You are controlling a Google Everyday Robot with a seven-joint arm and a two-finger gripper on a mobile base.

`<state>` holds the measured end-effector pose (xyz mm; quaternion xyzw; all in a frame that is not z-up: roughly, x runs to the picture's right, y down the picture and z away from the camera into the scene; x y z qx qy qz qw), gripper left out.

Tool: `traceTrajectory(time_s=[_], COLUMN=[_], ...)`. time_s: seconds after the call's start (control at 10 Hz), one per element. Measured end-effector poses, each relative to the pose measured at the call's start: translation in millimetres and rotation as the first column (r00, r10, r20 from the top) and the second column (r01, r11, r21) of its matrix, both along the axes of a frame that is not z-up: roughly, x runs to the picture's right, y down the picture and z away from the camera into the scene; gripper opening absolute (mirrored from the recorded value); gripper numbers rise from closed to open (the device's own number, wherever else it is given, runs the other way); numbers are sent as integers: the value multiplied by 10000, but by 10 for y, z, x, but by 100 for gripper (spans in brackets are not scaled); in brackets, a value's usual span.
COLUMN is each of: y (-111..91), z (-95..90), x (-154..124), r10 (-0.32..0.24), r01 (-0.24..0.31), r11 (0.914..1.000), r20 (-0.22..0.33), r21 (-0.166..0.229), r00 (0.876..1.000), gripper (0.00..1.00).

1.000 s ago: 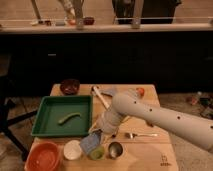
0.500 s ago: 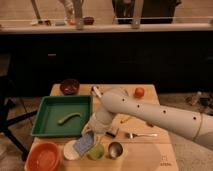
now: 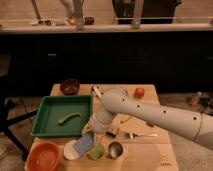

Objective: Place sponge in paper cup

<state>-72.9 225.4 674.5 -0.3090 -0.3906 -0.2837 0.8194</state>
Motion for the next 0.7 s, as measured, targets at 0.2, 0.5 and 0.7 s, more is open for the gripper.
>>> traceTrajectory(time_s=[0.2,0.5,0.7], y=[-68,-193,-220], z=[7,25,12], x=[-41,-454,-744], r10=[-248,-1118,-1885], r01=[246,1104,1870], r11=[9997,9936,9821], r20=[166,778,1266], r21=[80,225,244], r00=[9996,9907,9739], gripper=[0,0,0])
